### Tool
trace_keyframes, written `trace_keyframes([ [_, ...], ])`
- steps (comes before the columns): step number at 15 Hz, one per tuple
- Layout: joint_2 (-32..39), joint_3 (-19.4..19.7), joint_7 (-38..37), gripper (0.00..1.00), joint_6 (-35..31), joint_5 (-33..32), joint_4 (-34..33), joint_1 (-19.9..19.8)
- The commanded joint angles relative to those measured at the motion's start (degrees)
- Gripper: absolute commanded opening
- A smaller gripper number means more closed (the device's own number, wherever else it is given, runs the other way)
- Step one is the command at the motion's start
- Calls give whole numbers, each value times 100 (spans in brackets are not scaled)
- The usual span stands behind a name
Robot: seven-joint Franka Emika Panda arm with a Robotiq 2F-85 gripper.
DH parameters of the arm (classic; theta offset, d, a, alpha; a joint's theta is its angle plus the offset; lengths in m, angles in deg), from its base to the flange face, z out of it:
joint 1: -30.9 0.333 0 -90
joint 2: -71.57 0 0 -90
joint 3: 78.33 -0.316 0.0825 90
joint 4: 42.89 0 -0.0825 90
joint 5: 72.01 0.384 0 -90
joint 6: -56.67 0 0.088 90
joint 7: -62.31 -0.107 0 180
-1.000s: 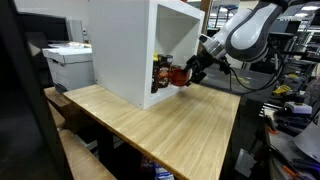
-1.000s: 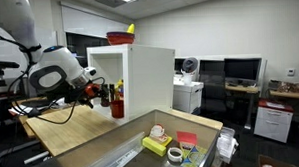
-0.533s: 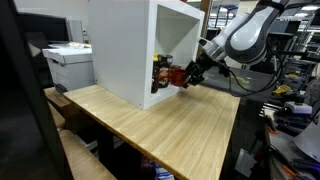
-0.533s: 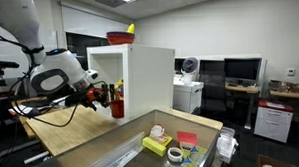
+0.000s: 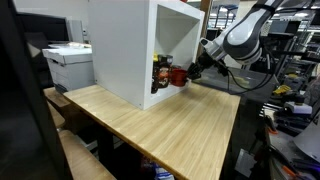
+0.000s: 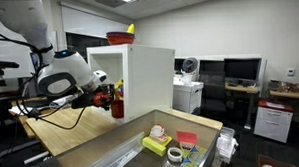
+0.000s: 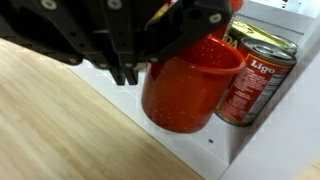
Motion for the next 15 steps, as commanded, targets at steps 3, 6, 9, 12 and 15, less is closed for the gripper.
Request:
trace_keyframes([
  [3, -452, -529, 0, 0, 224, -205, -13, -593],
  [6, -614, -719, 10, 0, 322, -174, -4, -774],
  [9, -710, -781, -511, 0, 395, -738, 67, -1043],
  [12, -1225, -844, -739, 0, 197, -1395, 144, -1376],
  [15, -1378, -792, -1106, 0, 328, -1829, 175, -1587],
])
